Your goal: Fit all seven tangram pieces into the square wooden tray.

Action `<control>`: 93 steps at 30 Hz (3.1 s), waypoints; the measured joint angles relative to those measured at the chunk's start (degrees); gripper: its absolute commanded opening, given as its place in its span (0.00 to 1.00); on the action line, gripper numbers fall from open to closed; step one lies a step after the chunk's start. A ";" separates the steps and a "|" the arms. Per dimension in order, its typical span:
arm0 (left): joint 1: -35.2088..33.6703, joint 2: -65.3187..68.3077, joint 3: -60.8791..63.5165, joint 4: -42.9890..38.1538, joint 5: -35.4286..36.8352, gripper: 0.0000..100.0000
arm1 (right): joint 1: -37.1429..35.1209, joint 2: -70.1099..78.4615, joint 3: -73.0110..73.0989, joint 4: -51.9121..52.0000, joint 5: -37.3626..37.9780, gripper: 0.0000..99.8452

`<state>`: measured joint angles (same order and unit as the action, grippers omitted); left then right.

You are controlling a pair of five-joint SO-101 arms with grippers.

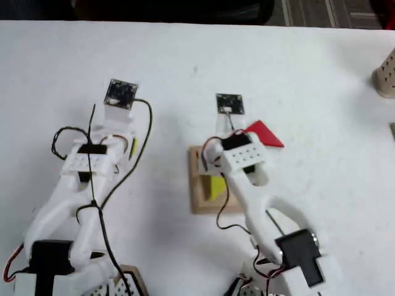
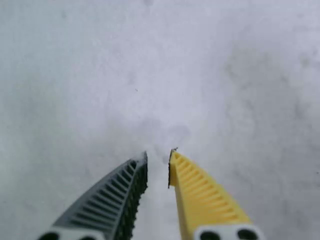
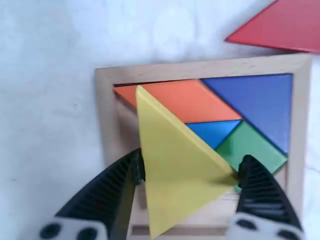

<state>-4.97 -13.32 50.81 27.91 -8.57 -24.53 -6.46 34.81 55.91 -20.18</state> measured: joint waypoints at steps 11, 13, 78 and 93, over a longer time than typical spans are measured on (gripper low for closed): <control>0.00 0.00 0.00 0.00 0.00 0.11 | -6.42 6.59 -3.69 1.41 -5.36 0.49; 0.00 0.00 0.00 0.00 0.00 0.11 | -6.59 6.15 -5.98 5.80 -5.36 0.49; 0.00 0.00 0.62 0.00 0.00 0.10 | 5.36 1.49 4.66 -7.12 23.30 0.02; 0.00 0.00 0.62 0.00 0.00 0.10 | 6.24 -7.91 8.62 -1.32 23.21 0.02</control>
<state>-4.97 -13.32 51.43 27.91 -8.57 -18.29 -14.37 43.43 54.59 3.03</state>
